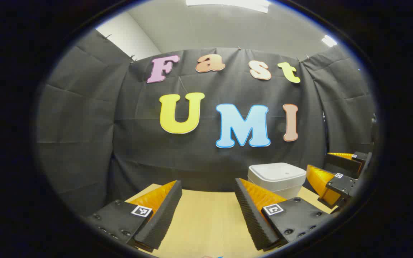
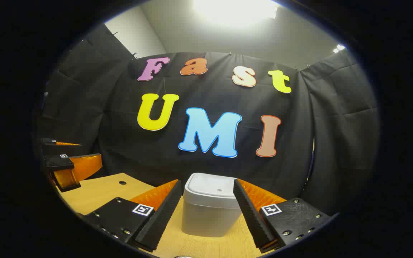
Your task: Press the lid of the desktop garbage bin to open it, pick up the crumpled paper on the desktop and throw it into the bin, then pick up the pop can on the desktop and drop it into the bin, and finally close the garbage bin lid.
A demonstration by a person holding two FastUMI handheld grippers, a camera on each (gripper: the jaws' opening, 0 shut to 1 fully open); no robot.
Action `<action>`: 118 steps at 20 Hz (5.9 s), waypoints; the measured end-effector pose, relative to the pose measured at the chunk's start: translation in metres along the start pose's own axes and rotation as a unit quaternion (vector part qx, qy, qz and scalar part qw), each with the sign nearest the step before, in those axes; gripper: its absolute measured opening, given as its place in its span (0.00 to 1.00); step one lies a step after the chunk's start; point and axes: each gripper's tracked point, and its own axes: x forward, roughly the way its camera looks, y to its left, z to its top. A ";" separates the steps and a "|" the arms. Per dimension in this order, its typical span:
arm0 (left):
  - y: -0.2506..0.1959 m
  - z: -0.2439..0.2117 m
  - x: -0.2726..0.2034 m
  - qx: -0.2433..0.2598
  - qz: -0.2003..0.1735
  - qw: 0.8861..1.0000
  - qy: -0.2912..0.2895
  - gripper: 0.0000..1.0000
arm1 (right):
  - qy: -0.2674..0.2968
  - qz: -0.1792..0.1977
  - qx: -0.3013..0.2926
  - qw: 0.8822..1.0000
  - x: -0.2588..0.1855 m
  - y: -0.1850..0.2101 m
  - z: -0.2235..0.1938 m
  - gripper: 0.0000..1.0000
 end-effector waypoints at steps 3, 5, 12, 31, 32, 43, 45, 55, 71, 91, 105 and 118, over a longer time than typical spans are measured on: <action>-0.002 0.001 0.002 0.000 -0.006 1.000 -0.002 0.98 | 0.005 -0.009 0.000 1.000 0.000 -0.005 -0.003 0.93; -0.004 0.004 0.004 0.002 -0.010 1.000 -0.006 0.98 | 0.008 -0.015 0.002 1.000 -0.001 -0.010 -0.004 0.93; -0.009 0.006 0.012 0.010 -0.024 1.000 -0.010 0.98 | 0.015 -0.034 0.018 0.999 0.001 -0.022 -0.008 0.82; -0.016 -0.009 0.028 0.008 -0.037 0.999 0.011 0.99 | 0.053 -0.044 0.071 0.995 0.024 -0.032 -0.034 0.09; -0.015 -0.009 0.029 0.008 -0.036 0.999 0.011 0.99 | 0.057 -0.042 0.078 0.994 0.024 -0.030 -0.034 0.07; -0.001 -0.018 0.028 0.013 -0.019 1.000 0.022 0.99 | 0.062 -0.009 0.040 0.997 0.094 -0.035 -0.047 0.00; 0.004 -0.021 0.030 0.012 -0.019 0.999 0.023 0.98 | 0.075 -0.012 0.049 0.996 0.113 -0.038 -0.053 0.00; 0.018 -0.031 0.039 0.018 -0.067 0.997 0.022 0.99 | 0.147 -0.038 0.060 0.987 0.143 -0.038 -0.090 0.01; 0.011 -0.028 0.020 -0.008 -0.024 0.999 0.024 0.98 | 0.146 -0.018 0.110 0.983 0.146 -0.041 -0.088 0.00; -0.007 -0.094 0.009 -0.009 -0.045 0.995 0.093 0.95 | 0.037 -0.044 0.095 0.994 0.056 -0.071 -0.014 0.02; -0.019 -0.250 -0.032 0.021 -0.084 0.958 0.273 0.96 | 0.058 -0.026 0.059 0.996 -0.021 -0.036 -0.026 0.01; -0.006 -0.360 -0.068 0.033 -0.082 0.919 0.383 0.98 | 0.104 -0.031 0.031 0.994 -0.055 -0.023 -0.057 0.48</action>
